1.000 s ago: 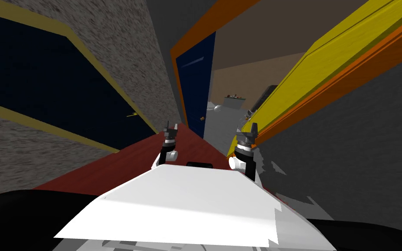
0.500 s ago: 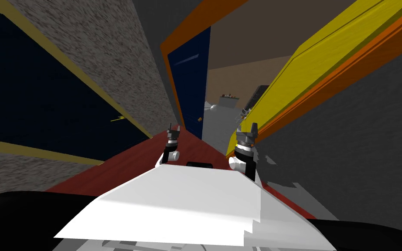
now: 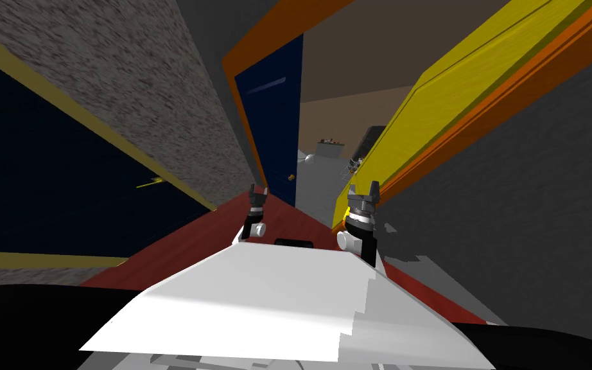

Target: Push the door open

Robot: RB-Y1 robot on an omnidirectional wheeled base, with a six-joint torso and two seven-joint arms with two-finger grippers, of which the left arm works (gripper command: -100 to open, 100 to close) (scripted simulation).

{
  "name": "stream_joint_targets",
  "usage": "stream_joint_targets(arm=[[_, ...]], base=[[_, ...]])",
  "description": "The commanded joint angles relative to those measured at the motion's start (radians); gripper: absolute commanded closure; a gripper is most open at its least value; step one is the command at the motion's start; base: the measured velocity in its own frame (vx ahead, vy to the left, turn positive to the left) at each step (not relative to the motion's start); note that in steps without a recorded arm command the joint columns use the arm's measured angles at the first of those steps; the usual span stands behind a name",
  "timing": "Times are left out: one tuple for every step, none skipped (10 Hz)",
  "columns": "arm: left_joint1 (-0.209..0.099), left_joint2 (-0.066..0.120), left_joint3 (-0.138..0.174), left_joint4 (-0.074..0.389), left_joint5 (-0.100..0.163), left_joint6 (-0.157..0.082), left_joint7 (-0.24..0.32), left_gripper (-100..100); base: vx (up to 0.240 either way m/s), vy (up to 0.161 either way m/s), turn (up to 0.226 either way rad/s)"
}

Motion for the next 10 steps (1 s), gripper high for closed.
stream_joint_targets(arm=[[-0.012,0.003,-0.005,0.037,0.017,-0.007,0.032,-100],[-0.02,0.005,-0.009,0.06,0.027,-0.011,0.05,-100],[-0.027,0.005,-0.013,0.082,0.037,-0.015,0.068,-100],[-0.035,0.006,-0.016,0.105,0.047,-0.019,0.086,-100],[-0.042,0.006,-0.02,0.128,0.057,-0.024,0.105,-100],[-0.05,0.006,-0.024,0.151,0.067,-0.028,0.123,-100],[-0.058,0.007,-0.028,0.174,0.077,-0.032,0.141,-100],[-0.065,0.007,-0.032,0.197,0.087,-0.037,0.16,-100],[-0.073,0.007,-0.035,0.22,0.098,-0.041,0.178,-100],[-0.08,0.006,-0.039,0.243,0.108,-0.045,0.197,-100]], base=[[0.085,0.082,-0.188],[0.084,0.082,-0.168],[0.059,0.068,-0.158],[0.05,0.081,-0.142],[0.058,0.084,-0.184],[0.072,0.091,-0.181],[0.07,0.096,-0.182],[0.072,0.088,-0.164],[0.064,0.079,-0.149],[0.069,0.079,-0.158]])
